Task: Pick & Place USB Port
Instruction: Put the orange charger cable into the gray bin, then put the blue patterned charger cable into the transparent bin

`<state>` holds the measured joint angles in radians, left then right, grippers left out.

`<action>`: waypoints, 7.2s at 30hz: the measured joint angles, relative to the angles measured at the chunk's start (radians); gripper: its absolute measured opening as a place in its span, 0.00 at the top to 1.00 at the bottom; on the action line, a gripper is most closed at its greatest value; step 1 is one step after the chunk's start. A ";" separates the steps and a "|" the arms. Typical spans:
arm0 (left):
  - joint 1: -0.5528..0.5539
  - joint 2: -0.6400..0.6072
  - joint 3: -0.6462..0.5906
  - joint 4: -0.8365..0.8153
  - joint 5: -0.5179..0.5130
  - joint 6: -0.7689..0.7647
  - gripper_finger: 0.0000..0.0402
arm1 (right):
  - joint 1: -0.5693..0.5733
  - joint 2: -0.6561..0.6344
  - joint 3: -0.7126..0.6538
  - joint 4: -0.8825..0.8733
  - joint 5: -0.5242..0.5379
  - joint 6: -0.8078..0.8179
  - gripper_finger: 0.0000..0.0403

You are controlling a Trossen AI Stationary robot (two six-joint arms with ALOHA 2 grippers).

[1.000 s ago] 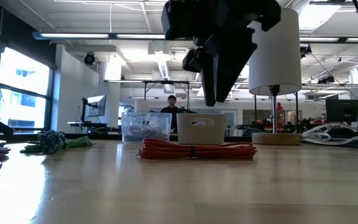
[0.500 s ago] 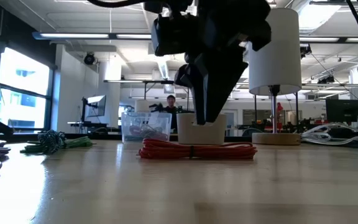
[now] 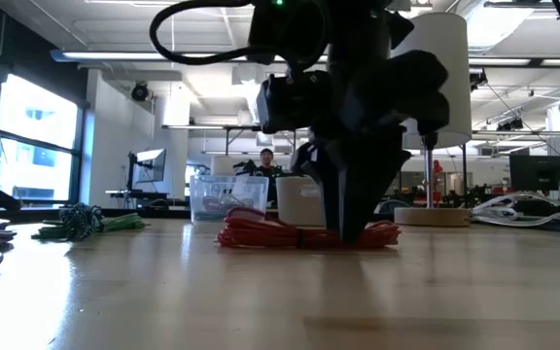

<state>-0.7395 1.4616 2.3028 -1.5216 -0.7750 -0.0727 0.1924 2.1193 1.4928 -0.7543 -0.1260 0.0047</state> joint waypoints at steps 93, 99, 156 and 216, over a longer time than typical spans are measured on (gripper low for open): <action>0.000 -0.011 0.000 -0.050 -0.403 -0.064 0.48 | -0.558 -0.342 -0.067 0.178 0.430 0.735 0.78; 0.000 -0.011 0.000 -0.050 -0.379 -0.064 0.48 | -0.558 -0.342 -0.067 0.235 0.383 0.689 0.65; 0.281 0.013 -0.540 -0.049 0.590 0.615 0.48 | 0.074 -0.766 -0.067 0.405 -0.068 0.080 0.62; 0.439 0.014 -1.369 0.722 0.628 0.810 0.48 | 0.287 -0.766 -0.067 0.280 0.227 0.224 0.62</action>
<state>-0.3004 1.4754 0.9333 -0.7999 -0.1474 0.7374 0.4789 1.3537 1.4258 -0.4739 0.1005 0.2283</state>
